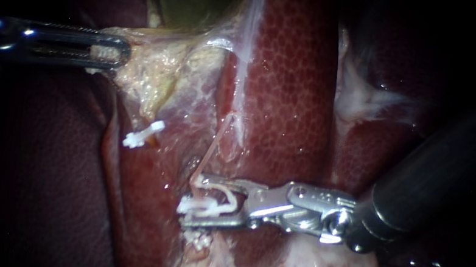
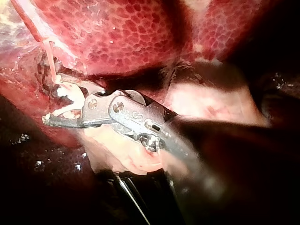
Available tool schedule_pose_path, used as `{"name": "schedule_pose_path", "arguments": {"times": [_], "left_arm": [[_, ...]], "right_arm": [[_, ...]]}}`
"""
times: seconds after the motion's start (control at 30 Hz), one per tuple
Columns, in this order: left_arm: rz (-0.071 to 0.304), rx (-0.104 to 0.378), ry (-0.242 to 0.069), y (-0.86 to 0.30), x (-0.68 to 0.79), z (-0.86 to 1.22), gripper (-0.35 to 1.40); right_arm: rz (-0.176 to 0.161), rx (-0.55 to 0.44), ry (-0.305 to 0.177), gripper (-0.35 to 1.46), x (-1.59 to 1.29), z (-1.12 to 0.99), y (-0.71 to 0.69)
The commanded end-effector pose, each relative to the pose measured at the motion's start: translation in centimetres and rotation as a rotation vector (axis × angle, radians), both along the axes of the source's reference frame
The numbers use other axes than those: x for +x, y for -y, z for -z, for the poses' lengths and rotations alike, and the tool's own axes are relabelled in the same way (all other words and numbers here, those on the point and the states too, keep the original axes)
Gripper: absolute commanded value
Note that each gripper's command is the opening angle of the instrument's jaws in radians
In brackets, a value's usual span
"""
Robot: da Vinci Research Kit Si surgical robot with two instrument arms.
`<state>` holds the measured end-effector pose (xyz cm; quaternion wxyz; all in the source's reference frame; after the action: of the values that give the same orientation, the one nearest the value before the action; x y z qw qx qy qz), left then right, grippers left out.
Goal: Clipping third clip right tube
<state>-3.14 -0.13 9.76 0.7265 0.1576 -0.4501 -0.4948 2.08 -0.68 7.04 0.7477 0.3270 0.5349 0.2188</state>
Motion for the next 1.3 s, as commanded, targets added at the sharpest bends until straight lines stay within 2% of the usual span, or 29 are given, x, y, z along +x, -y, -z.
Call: {"name": "schedule_pose_path", "arguments": {"times": [0.03,0.27,0.6,1.0,1.3], "left_arm": [[0.000,0.000,0.000,0.00,0.00,0.00,-0.18],[0.000,0.000,0.000,0.00,0.01,0.00,-0.18],[0.000,0.000,0.000,0.00,0.01,0.00,-0.18],[-0.001,0.000,0.000,0.00,0.01,0.00,-0.18],[0.000,0.000,0.000,0.00,0.00,0.00,-0.18]], "right_arm": [[0.003,0.001,-0.003,0.57,-0.04,0.02,-0.03],[0.009,0.019,-0.009,0.56,-0.30,0.16,-0.16],[-0.013,0.025,0.005,0.56,-0.61,0.31,-0.36],[-0.017,0.019,0.033,0.56,-0.68,0.22,-0.43],[-0.025,0.023,0.046,0.58,-0.51,0.07,-0.41]]}}
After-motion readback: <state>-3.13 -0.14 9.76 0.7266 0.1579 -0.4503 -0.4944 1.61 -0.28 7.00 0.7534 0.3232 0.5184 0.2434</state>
